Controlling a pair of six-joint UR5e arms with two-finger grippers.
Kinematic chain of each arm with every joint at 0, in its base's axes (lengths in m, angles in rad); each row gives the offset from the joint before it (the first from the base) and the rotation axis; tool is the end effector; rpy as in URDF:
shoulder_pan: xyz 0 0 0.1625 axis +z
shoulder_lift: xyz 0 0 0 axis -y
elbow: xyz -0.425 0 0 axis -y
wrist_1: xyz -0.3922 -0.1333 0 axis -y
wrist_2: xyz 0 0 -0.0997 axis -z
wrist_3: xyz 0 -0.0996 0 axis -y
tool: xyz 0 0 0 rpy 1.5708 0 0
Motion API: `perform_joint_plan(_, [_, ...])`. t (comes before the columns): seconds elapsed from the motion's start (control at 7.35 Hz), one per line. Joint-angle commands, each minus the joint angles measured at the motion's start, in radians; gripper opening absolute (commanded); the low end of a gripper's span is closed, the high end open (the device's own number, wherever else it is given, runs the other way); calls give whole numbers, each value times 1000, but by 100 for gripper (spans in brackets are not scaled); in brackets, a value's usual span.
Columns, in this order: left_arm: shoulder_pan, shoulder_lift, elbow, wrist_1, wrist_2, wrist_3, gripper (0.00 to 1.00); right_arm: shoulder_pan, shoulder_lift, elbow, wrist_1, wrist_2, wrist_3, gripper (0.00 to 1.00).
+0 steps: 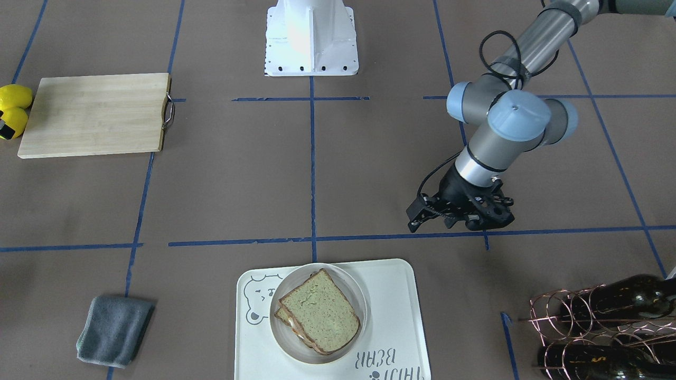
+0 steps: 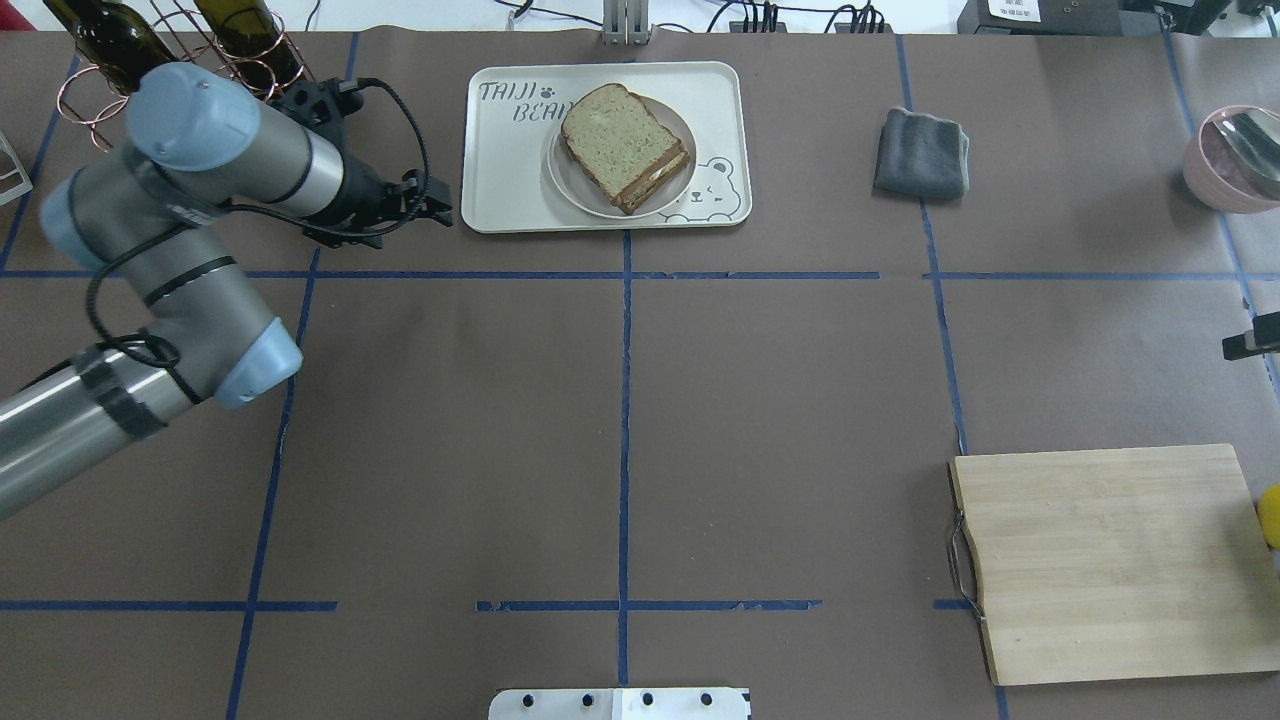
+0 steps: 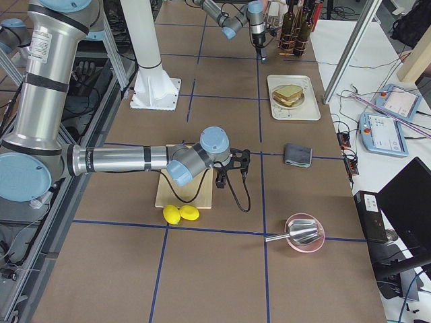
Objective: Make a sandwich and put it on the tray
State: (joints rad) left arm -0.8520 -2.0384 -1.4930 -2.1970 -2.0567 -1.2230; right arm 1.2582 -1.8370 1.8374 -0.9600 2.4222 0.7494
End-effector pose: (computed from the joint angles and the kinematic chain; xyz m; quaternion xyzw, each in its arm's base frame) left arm 0.3836 -0.5702 0.3545 0.0931 0.5084 -0.0982 0.8504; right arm -0.0674 -0.3983 0.5689 0.0369 -0.4784 0.0669 0.8748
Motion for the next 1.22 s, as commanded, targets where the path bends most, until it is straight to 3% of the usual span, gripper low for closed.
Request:
perform_joint_plan(0.0, [-129, 281, -200, 6, -85, 370, 100, 65, -12, 5, -139, -28, -260, 100])
perform_joint_plan(0.54, [-500, 588, -213, 13, -271, 996, 100, 251, 13, 13, -524, -89, -811, 100])
perform_joint_plan(0.68, [-568, 599, -216, 142, -342, 1090, 100, 257, 13, 26, -576, -94, -843, 100])
perform_joint_plan(1.09, [-691, 584, -301, 611, -338, 1296, 100, 251, 16, 36, -627, -92, -857, 100])
